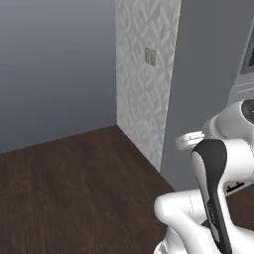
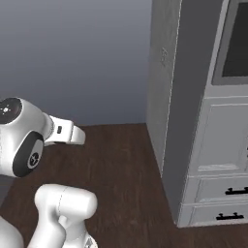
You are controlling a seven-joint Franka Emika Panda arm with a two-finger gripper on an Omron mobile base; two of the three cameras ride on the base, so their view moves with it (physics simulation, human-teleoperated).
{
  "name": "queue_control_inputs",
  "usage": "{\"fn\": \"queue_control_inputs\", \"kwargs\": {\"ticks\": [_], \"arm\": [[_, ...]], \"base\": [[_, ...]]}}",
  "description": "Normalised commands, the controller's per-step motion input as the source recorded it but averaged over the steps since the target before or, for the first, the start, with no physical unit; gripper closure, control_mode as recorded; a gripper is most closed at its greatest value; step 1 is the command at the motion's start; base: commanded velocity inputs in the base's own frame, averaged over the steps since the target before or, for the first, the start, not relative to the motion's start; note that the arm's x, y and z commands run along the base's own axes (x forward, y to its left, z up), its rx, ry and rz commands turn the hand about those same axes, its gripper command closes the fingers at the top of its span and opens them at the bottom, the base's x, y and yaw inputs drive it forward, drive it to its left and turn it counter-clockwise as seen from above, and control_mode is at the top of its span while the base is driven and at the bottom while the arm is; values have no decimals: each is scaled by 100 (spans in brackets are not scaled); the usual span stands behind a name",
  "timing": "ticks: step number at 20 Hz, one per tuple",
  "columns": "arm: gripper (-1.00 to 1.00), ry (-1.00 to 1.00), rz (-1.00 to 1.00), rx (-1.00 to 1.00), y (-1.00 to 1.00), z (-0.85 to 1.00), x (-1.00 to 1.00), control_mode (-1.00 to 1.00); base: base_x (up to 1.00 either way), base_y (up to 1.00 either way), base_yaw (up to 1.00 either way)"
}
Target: Take the strawberry from the fridge and place it on top of the pancake, located on the dining counter.
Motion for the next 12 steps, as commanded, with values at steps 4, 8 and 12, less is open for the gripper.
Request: {"fn": "queue_control_inputs", "kwargs": {"ticks": [4,8,12], "arm": [[100,0,0,0,0,0,0,100],[100,0,0,0,0,0,0,100],[100,0,0,0,0,0,0,100]], "base": [[55,92,55],[96,57,43],[100,51,32]]}}
